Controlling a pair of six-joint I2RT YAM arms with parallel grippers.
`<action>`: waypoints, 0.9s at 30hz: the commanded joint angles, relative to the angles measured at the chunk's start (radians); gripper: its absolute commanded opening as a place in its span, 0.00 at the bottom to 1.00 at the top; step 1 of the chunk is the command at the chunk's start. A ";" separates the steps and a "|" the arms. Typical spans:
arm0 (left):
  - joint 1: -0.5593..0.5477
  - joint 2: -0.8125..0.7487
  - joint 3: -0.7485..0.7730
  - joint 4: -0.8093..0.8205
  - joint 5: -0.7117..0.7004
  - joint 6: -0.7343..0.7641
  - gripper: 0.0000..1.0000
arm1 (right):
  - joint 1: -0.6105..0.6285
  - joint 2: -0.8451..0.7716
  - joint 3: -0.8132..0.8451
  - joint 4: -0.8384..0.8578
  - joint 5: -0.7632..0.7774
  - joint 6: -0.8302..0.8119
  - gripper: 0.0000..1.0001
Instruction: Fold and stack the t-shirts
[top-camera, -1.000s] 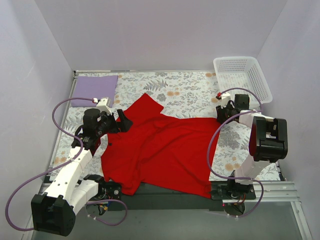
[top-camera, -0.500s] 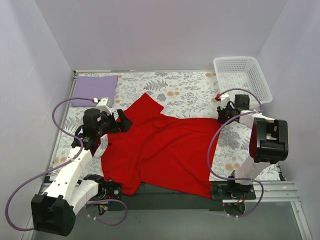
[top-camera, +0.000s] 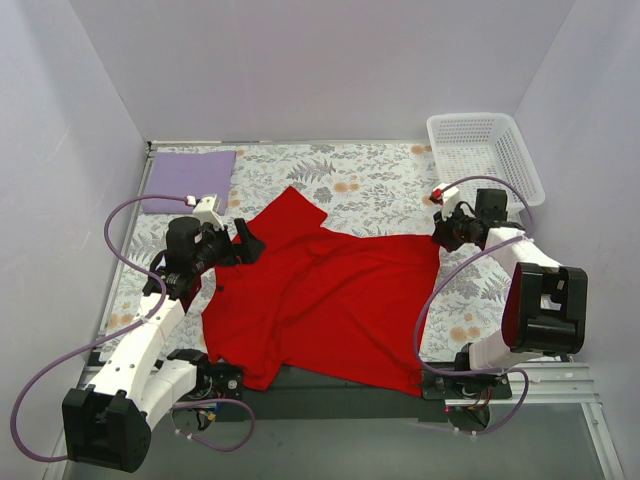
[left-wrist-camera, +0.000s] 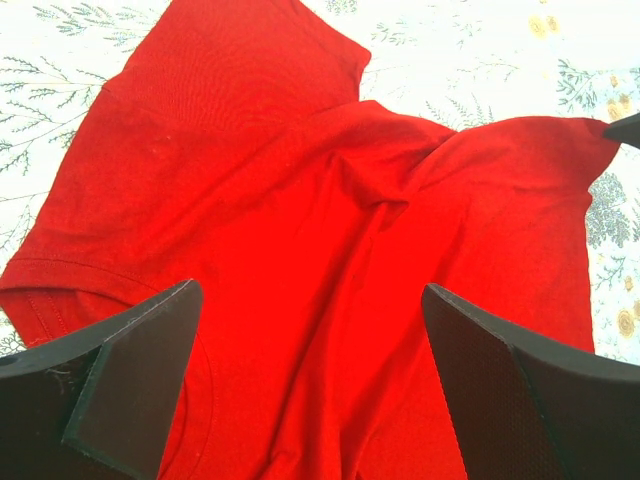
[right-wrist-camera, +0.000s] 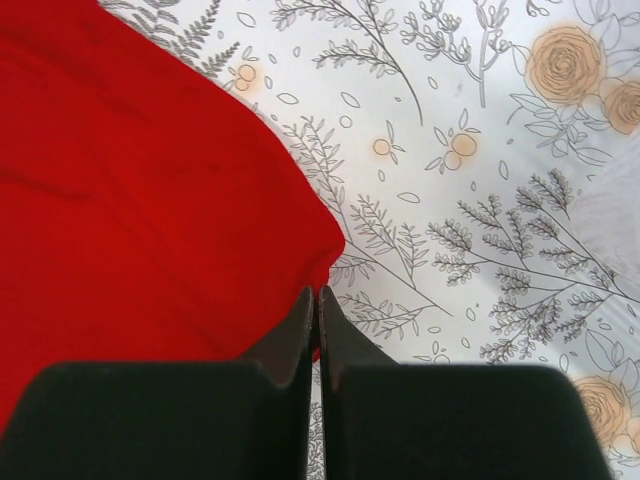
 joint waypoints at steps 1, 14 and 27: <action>-0.005 0.003 -0.003 0.020 0.000 0.020 0.91 | -0.004 -0.032 -0.012 -0.040 -0.075 -0.031 0.01; -0.005 0.042 0.003 0.031 -0.040 0.020 0.91 | -0.006 -0.092 -0.012 -0.066 -0.150 -0.034 0.01; -0.005 0.363 0.224 0.163 -0.092 0.063 0.92 | -0.006 -0.078 0.005 -0.091 -0.180 -0.037 0.01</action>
